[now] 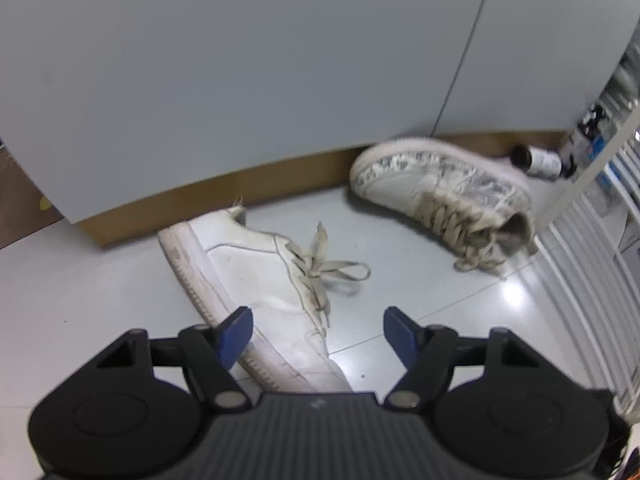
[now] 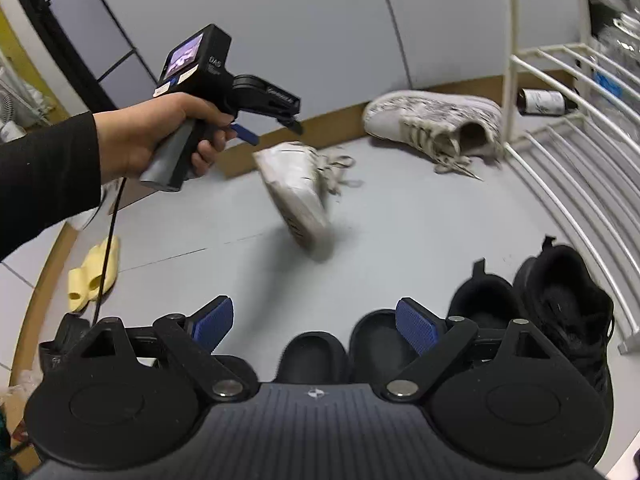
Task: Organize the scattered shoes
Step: 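Reach the left tool toward the white sneakers by the wall, then close the left tool on the heel collar of the sideways white sneaker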
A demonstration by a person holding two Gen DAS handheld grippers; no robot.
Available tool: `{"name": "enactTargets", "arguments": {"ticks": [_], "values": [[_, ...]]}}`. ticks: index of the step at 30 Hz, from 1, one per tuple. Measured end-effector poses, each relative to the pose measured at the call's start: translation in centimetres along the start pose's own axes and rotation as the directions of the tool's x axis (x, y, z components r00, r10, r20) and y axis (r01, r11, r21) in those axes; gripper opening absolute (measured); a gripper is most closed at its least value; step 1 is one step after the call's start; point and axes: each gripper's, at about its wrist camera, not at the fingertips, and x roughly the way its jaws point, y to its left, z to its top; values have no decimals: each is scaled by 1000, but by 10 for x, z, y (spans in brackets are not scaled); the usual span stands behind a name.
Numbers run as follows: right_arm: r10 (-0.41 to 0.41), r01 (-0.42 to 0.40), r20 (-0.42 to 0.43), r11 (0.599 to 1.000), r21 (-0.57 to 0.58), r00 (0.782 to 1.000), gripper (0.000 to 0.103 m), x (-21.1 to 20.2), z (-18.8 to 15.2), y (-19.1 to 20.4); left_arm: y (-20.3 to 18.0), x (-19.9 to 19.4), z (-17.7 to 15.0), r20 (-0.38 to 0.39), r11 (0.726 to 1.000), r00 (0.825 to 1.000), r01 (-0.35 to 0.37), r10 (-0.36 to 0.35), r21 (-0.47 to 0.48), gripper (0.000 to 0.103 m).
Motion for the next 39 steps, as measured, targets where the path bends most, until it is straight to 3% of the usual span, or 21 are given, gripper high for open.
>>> {"name": "enactTargets", "arguments": {"ticks": [4,10,13,17,20,27,39], "values": [[-57,57,5,998,33,998,92,7,-11,-19,3,21,-1,-19,999,1000,15,-16,-35,74],[-110,112,-31,991,73,993,92,17,-22,-38,-8,55,4,-47,999,998,-47,46,-11,74],[-120,122,-40,990,71,992,92,20,-29,-41,-15,73,5,-69,991,988,-134,135,29,74],[-137,140,-31,986,90,990,92,22,-34,-47,-17,86,1,-69,980,978,-192,196,61,68],[-150,152,-25,983,104,988,92,24,-38,-52,-14,89,0,-61,969,969,-235,240,78,69],[-147,149,-37,985,91,989,92,32,-42,-50,-3,84,-6,-62,972,978,-191,201,135,70],[-128,130,-45,990,54,991,92,39,-43,-39,49,43,-24,-61,995,995,-78,82,65,57]]}}
